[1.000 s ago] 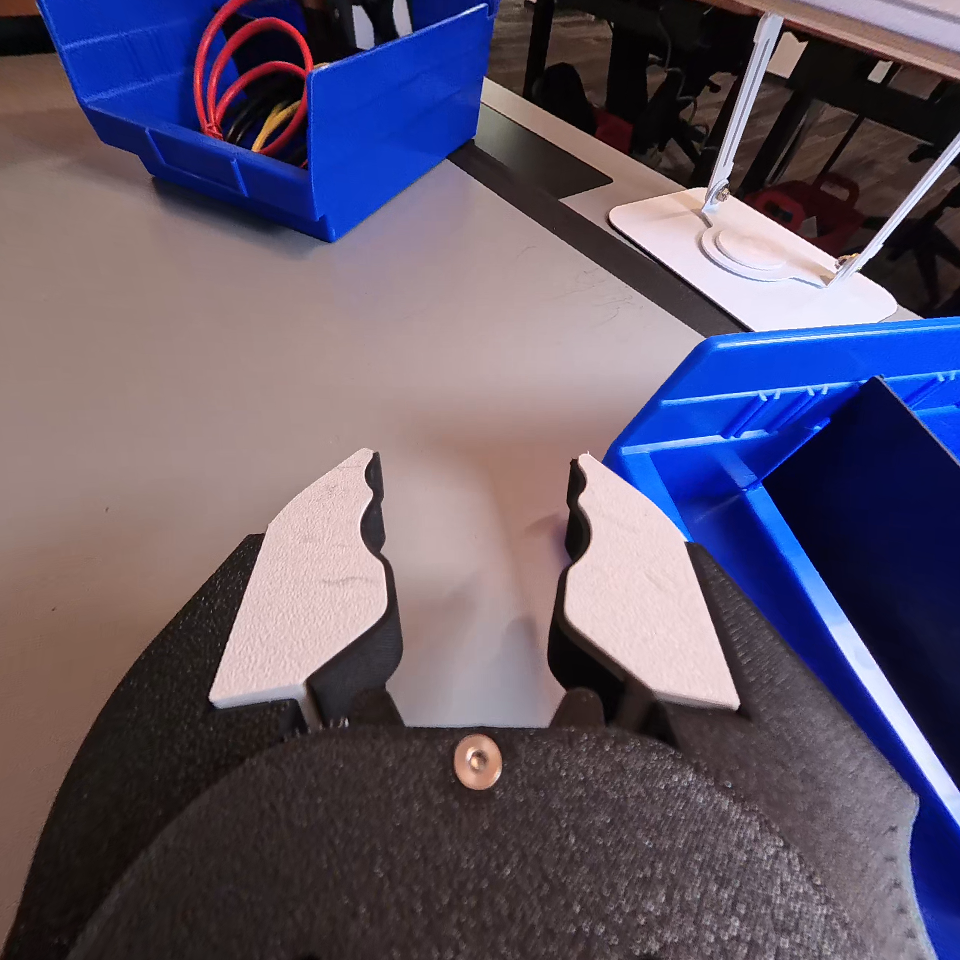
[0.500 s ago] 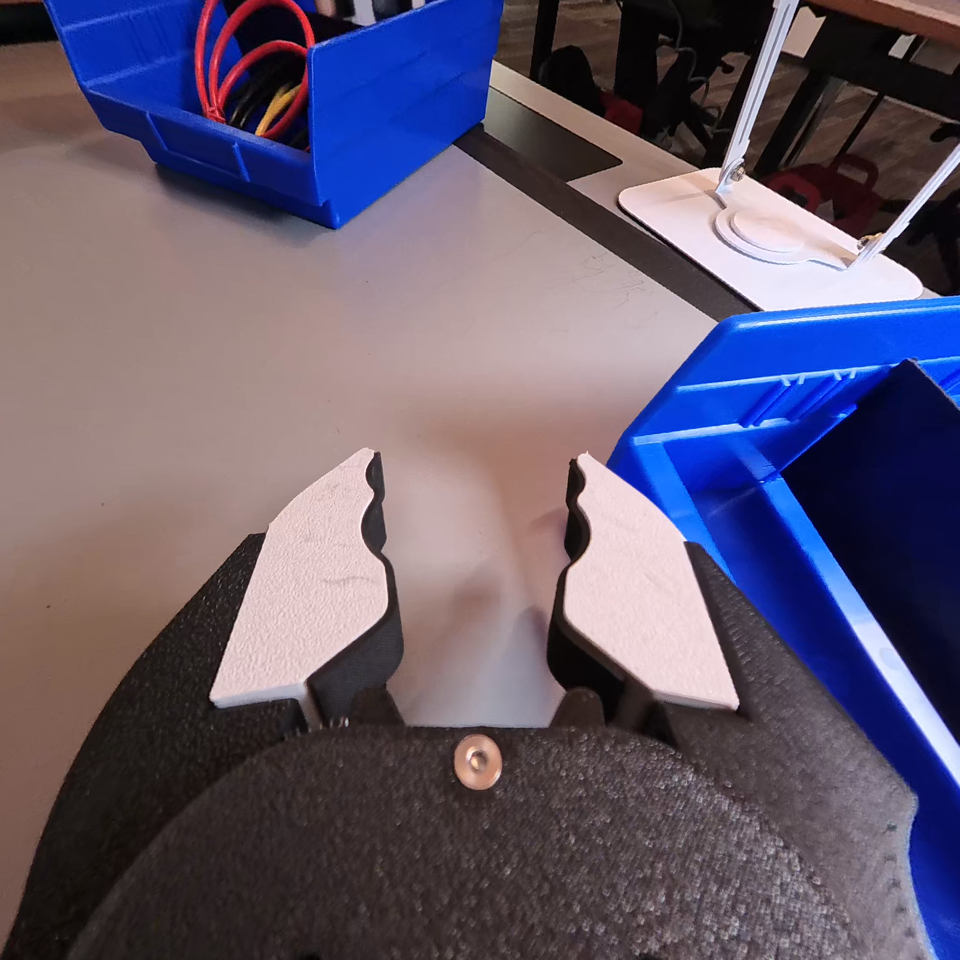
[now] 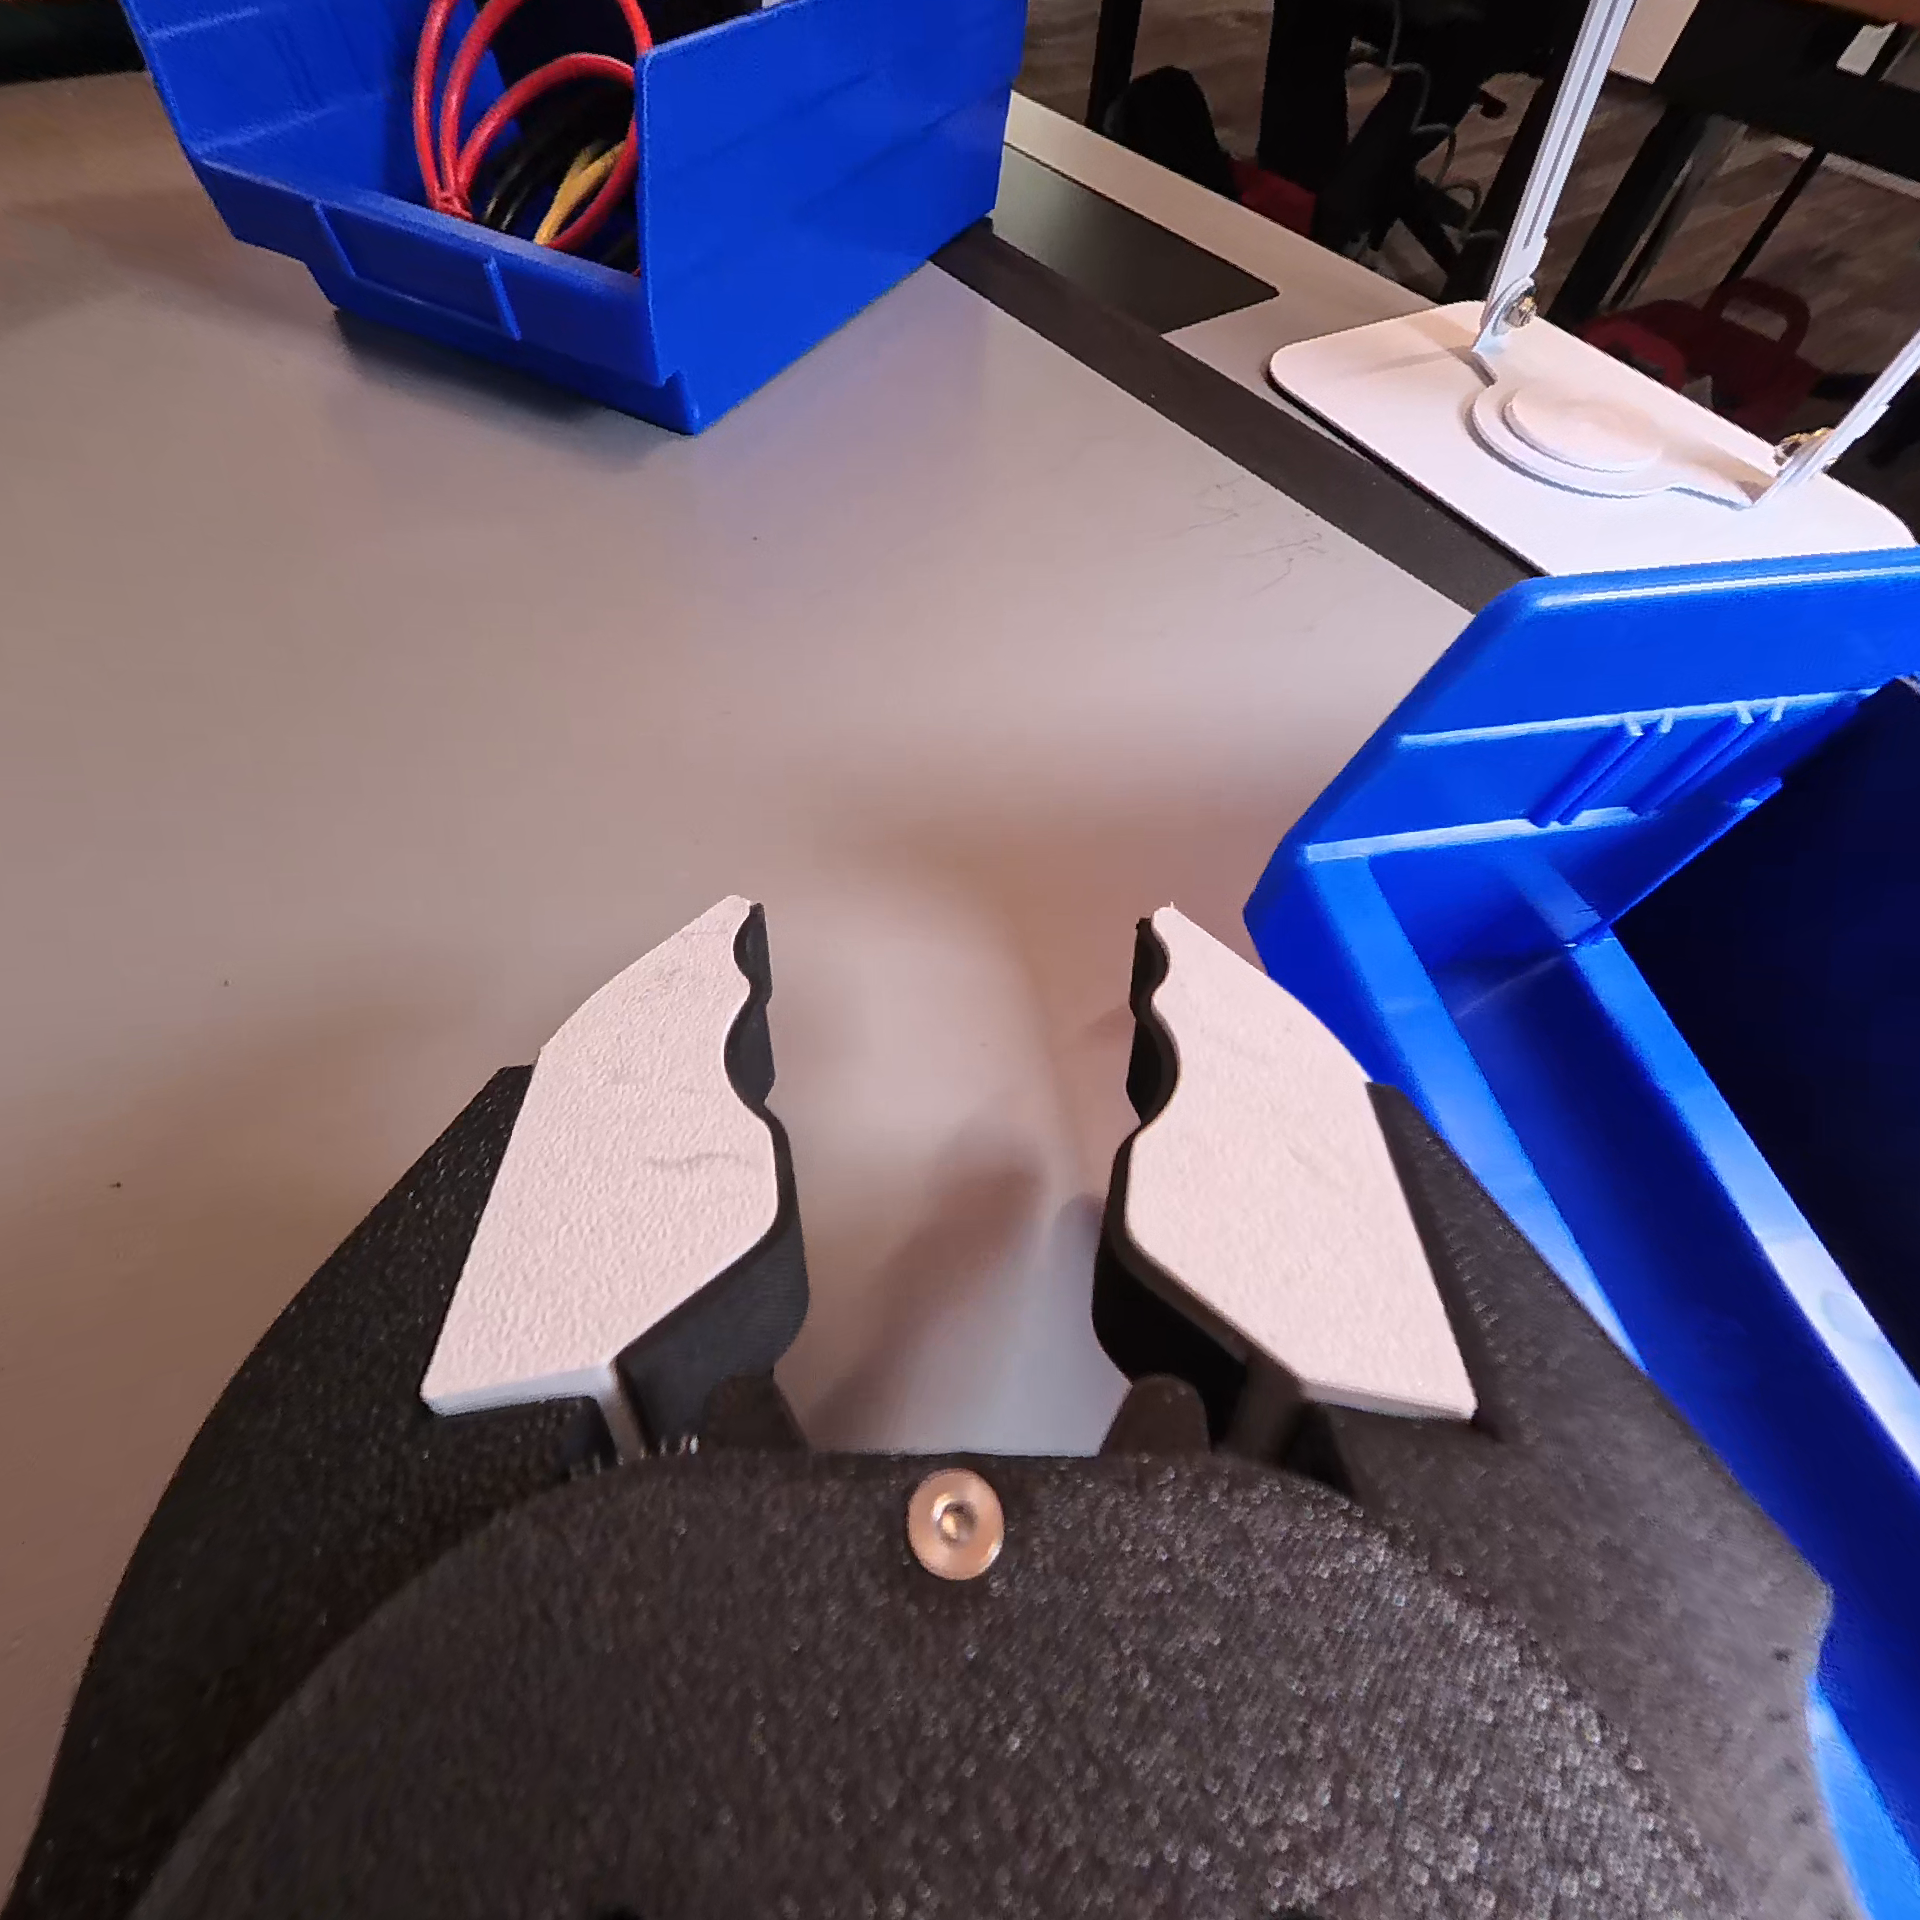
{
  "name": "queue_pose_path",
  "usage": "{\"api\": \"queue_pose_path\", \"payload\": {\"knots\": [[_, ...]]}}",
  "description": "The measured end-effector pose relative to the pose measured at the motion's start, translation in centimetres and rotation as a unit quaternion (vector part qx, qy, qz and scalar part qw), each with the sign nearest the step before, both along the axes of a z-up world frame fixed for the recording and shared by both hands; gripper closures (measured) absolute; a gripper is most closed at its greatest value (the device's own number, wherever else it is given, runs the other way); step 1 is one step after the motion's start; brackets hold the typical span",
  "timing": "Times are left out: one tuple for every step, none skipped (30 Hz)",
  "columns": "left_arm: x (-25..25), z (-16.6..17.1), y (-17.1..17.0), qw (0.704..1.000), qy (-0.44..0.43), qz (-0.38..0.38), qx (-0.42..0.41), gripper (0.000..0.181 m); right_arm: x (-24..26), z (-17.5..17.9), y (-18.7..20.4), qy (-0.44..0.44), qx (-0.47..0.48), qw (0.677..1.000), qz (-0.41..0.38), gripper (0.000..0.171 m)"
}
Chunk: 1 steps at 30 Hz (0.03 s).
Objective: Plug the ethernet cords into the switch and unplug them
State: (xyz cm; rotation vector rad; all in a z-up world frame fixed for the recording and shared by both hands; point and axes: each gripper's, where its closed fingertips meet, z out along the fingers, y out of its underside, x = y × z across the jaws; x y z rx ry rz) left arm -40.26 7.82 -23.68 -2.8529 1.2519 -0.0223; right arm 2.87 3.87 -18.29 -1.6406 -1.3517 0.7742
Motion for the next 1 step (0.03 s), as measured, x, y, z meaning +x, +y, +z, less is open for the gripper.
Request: {"api": "queue_pose_path", "payload": {"knots": [[-0.25,0.03,-0.04,1.000,-0.003,0.014,0.005,0.111,-0.03,0.04,-0.06,0.000,0.001,1.000,0.001,0.105]]}}
